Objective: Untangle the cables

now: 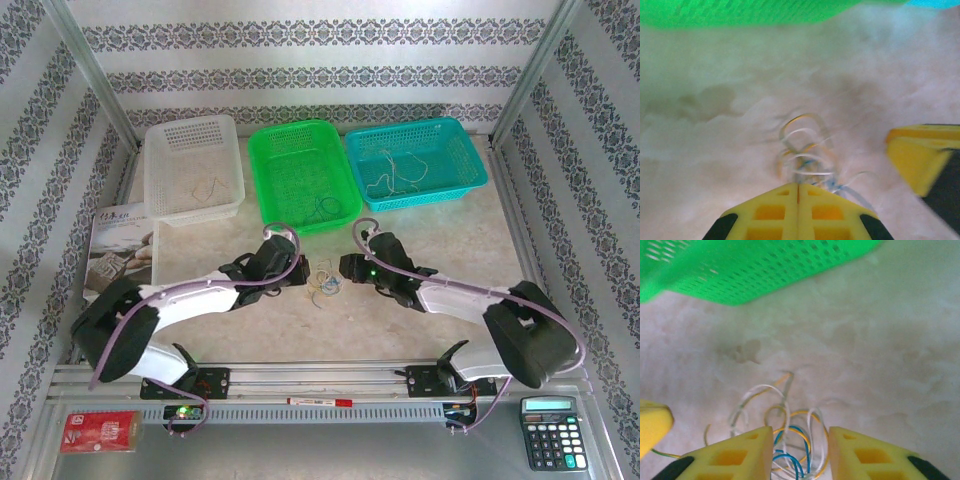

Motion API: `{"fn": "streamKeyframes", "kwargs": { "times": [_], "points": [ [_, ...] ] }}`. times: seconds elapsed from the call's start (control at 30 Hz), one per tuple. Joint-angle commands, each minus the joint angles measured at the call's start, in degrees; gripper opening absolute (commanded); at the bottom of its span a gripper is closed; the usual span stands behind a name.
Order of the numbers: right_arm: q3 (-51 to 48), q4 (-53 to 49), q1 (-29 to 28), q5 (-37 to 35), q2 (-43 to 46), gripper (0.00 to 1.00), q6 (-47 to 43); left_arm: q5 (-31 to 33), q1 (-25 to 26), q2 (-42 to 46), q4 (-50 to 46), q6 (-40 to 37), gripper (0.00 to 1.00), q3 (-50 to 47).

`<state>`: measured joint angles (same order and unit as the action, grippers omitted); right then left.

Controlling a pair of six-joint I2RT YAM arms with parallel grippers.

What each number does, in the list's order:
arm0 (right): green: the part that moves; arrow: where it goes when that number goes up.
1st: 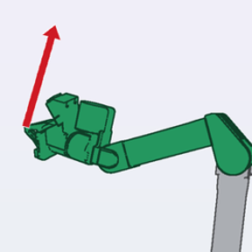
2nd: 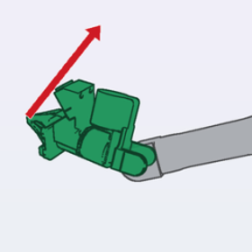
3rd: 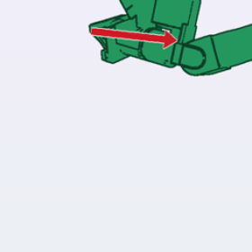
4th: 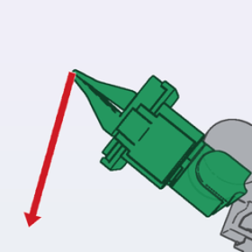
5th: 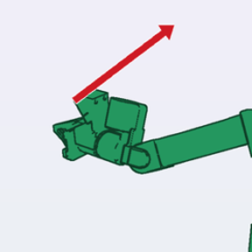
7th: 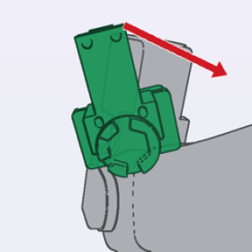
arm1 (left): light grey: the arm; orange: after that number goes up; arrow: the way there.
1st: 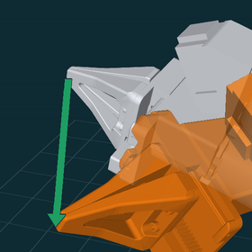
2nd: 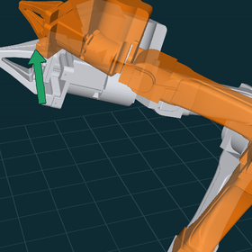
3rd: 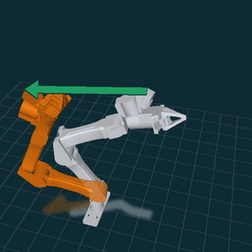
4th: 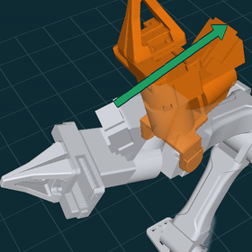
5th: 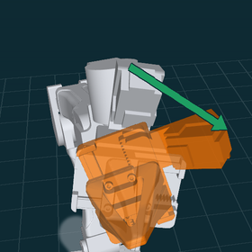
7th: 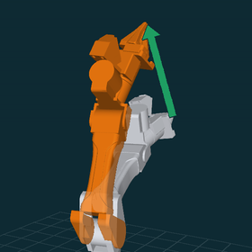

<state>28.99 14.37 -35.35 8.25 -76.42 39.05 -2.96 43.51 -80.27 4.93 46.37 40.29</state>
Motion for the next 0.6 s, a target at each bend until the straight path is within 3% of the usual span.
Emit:
{"fn": "streamKeyframes", "kwargs": {
  "times": [0.0,0.33,0.57],
  "points": [
    [0.1,-1.36,0.62,0.19,4.67,0.4,-0.63,-1.95,0.8,4.08,-4.16,-3.06,0.0,4.24],
    [-0.6,3.25,-3.42,1.76,14.83,0.59,-9.45,-7.24,0.88,7.83,-2.38,-0.98,0.0,8.86],
    [-1.81,9.76,-6.8,3.34,14.2,0.6,-12.95,-8.65,1.05,8.2,-1.14,0.75,0.0,10.95]
  ]
}}
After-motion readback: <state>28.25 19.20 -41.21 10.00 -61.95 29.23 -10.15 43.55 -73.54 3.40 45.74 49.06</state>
